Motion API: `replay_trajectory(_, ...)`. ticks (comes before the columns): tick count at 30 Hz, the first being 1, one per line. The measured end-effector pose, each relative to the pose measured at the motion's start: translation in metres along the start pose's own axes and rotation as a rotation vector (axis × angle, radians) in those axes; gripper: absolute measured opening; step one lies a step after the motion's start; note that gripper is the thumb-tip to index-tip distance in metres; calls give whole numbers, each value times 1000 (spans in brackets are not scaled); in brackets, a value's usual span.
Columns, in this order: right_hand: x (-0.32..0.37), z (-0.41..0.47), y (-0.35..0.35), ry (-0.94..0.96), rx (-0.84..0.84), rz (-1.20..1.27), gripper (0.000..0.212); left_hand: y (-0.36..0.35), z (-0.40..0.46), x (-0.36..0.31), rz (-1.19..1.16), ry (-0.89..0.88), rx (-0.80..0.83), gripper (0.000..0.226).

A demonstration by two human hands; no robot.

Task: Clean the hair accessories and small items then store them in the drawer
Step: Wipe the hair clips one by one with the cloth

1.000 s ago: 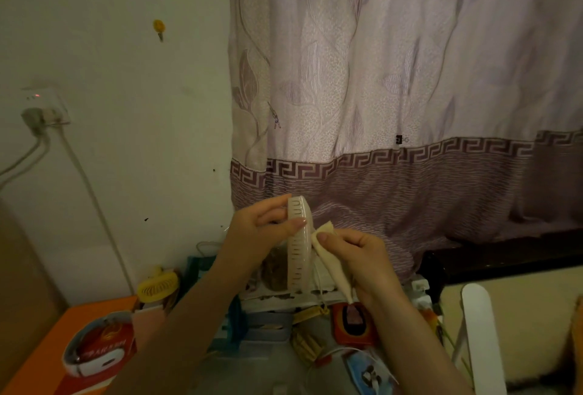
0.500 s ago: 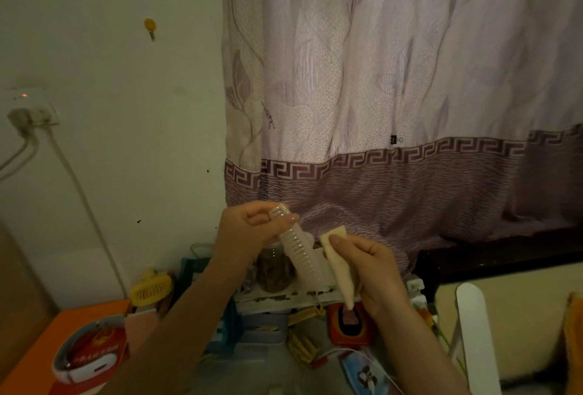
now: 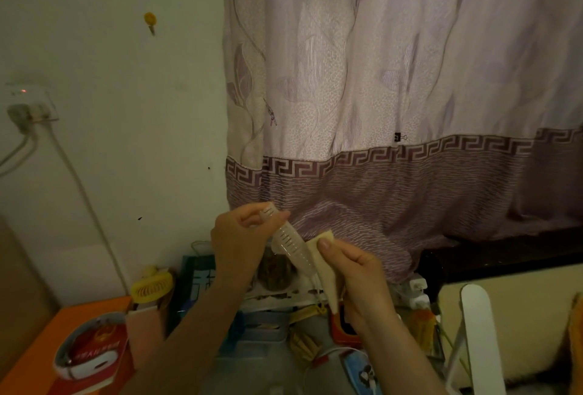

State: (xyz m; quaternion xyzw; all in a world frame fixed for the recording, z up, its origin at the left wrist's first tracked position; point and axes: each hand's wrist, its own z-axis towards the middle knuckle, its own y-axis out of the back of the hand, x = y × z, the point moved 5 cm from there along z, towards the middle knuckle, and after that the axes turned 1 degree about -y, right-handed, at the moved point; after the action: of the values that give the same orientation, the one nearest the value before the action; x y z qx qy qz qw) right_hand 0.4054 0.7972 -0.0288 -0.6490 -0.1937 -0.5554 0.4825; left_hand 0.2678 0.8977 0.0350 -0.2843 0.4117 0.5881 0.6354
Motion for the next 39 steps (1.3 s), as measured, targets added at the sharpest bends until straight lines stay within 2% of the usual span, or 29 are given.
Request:
replay_trajectory(4, -2, 1, -2, -2, 18, -47, 31, 2, 1, 6, 25, 9, -23, 19)
replay_trajectory(8, -7, 4, -4, 40, -34, -101, 19, 1, 0, 6, 39, -1, -38, 21)
replay_trajectory(12, -12, 2, -8, 36, -36, -106, 45, 2, -1, 4, 30, -7, -70, 21)
replay_trajectory(16, -12, 1, -12, 22, 6, -128, 14, 1, -2, 7, 12, -2, -79, 20)
replay_trajectory(20, -7, 3, -9, 21, 12, -153, 10, 0, -1, 4, 56, -69, 5, 23)
replay_trajectory(26, 11, 15, 5, 19, 4, -155, 14, 1, 6, -1, 30, -58, 303, 48)
replay_trajectory(29, 20, 19, 11, 12, 7, -132, 14, 1, 8, -5, 12, -74, 421, 51)
replay_trajectory(33, 26, 21, 11, 38, 31, -129, 15, 1, 10, -6, 47, -135, 416, 33)
replay_trajectory(39, 23, 17, 10, 91, -4, -92, 9, 0, 8, -2, 56, -120, 318, 26)
